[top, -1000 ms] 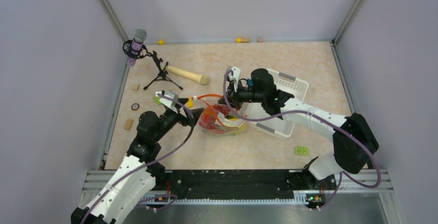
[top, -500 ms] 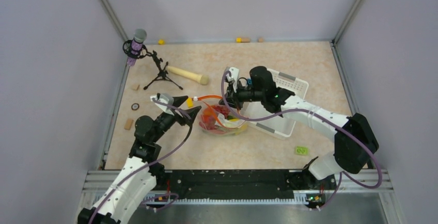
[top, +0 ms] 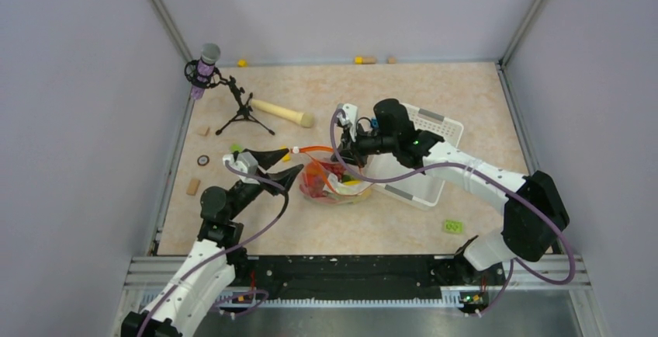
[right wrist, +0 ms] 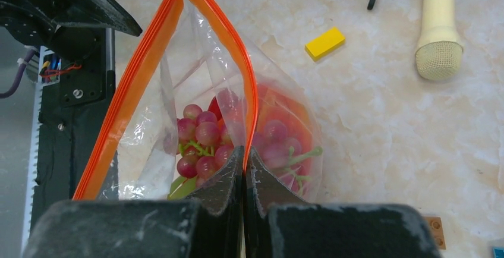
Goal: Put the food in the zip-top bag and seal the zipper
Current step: Adjust the zipper food storage bag at the center of the board.
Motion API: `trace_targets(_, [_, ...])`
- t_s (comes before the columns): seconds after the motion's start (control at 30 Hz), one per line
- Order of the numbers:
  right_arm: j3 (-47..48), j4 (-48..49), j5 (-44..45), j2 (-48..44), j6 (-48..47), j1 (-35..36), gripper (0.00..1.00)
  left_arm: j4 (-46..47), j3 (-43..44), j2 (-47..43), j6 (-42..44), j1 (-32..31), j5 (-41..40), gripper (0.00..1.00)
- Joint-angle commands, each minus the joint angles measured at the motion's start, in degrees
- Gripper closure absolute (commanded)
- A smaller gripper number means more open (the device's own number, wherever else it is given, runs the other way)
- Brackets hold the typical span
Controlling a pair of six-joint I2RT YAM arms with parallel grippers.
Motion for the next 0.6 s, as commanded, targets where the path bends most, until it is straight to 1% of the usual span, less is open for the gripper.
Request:
trace_targets(0.0, [2.70, -1.42, -3.74, -2.58, -2.69, -0.47, 1.00, 8.17, -0.71, 2.12, -0.86, 0.33, 4.60, 0.37])
trace_targets(0.07, [2.87, -1.46, -4.25, -2.61, -2.75, -0.47, 1.00, 9.11, -0.55, 3.21, -0.76, 0.37, 5.77, 0.40])
trace_targets(0.2, [3.19, -1.37, -4.62, -2.60, -2.79, -0.47, 1.00, 11.42, -1.30, 4.35, -0.80, 0.41, 6.52, 0.51])
trace_targets(0.27, [3.30, -1.32, -4.55, -2.61, -2.92, -0.47, 1.00, 13.01, -1.80, 5.08, -1.18, 0.41, 6.94, 0.54])
trace_targets(0.47, [4.35, -1.84, -3.56, -2.70, -2.84, -0.45, 1.00, 14.38, -1.32, 7.94, -1.55, 0.41, 8.45, 0.68])
trace_targets(0.53, [4.53, -2.11, -3.57, -2.71, -2.94, -0.46, 1.00, 15.37, -1.24, 8.71, -1.92, 0.45, 9.39, 0.75])
trace_targets(0.57, [4.65, -2.23, -3.55, -2.71, -3.07, -0.47, 1.00, 15.62, -1.12, 9.08, -2.04, 0.42, 10.02, 0.80])
